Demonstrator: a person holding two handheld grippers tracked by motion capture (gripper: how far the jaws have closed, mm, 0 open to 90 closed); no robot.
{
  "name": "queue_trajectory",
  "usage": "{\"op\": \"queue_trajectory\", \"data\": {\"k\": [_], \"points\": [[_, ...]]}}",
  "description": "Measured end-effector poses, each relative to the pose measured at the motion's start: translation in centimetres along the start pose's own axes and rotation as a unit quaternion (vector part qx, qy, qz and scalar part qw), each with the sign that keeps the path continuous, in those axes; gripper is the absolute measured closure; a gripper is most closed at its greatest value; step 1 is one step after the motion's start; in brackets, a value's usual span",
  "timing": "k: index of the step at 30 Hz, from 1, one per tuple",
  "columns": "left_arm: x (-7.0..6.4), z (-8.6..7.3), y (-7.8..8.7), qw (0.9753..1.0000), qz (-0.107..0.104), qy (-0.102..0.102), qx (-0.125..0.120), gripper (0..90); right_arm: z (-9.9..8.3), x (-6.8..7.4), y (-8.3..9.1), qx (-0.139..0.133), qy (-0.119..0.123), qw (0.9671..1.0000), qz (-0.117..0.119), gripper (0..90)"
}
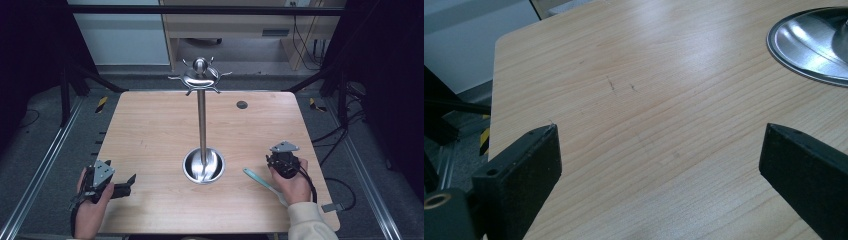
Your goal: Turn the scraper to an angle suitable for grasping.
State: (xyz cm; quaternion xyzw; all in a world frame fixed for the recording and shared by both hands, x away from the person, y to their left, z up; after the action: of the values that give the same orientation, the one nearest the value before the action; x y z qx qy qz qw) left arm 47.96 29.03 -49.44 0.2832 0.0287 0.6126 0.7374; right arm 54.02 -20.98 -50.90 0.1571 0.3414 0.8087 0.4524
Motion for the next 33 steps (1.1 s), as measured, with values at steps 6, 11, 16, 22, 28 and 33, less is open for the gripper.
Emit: {"op": "queue_trajectory", "data": {"k": [6, 11, 16, 22, 28, 33], "points": [[0.2, 0.0, 0.0, 1.0, 0.0, 0.003, 0.0, 3.1, 0.0, 1.4, -0.6, 0.016, 0.006, 0.9992, 0.037, 89.8], [0.2, 0.1, -0.1, 1.0, 0.001, 0.001, -0.001, 3.1, -0.1, 2.6, -1.5, 0.038, 0.019, 0.9969, 0.066, 90.0], [0.3, 0.1, -0.2, 1.0, 0.003, 0.003, 0.0, 3.1, -0.4, 3.4, -2.2, 0.06, 0.03, 0.9942, 0.085, 90.0], [0.2, 0.1, -0.1, 1.0, 0.002, -0.001, -0.001, 3.1, -0.8, 4.4, -2.8, 0.081, 0.045, 0.9902, 0.104, 90.0], [0.4, 0.2, -0.1, 1.0, 0.004, -0.001, -0.002, 3.1, -1.0, 5.1, -2.9, 0.094, 0.055, 0.9875, 0.114, 90.0], [0.6, 0.1, -0.2, 1.0, 0.006, 0.001, -0.002, 3.1, -1.2, 6.3, -2.6, 0.097, 0.073, 0.9825, 0.141, 90.0]]}}
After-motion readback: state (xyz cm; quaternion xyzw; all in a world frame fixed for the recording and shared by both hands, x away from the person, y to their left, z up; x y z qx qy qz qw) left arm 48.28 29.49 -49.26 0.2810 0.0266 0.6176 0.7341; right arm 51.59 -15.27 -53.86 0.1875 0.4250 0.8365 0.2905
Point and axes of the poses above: each handheld gripper's, and its own axes: y roughly backward along the jaws, z roughly out of its top, x roughly to its left, the point moved 7 cm from there along -y, roughly forward along the jaws, and after that the axes turned 12 degrees about z, right-handed, at the moved point
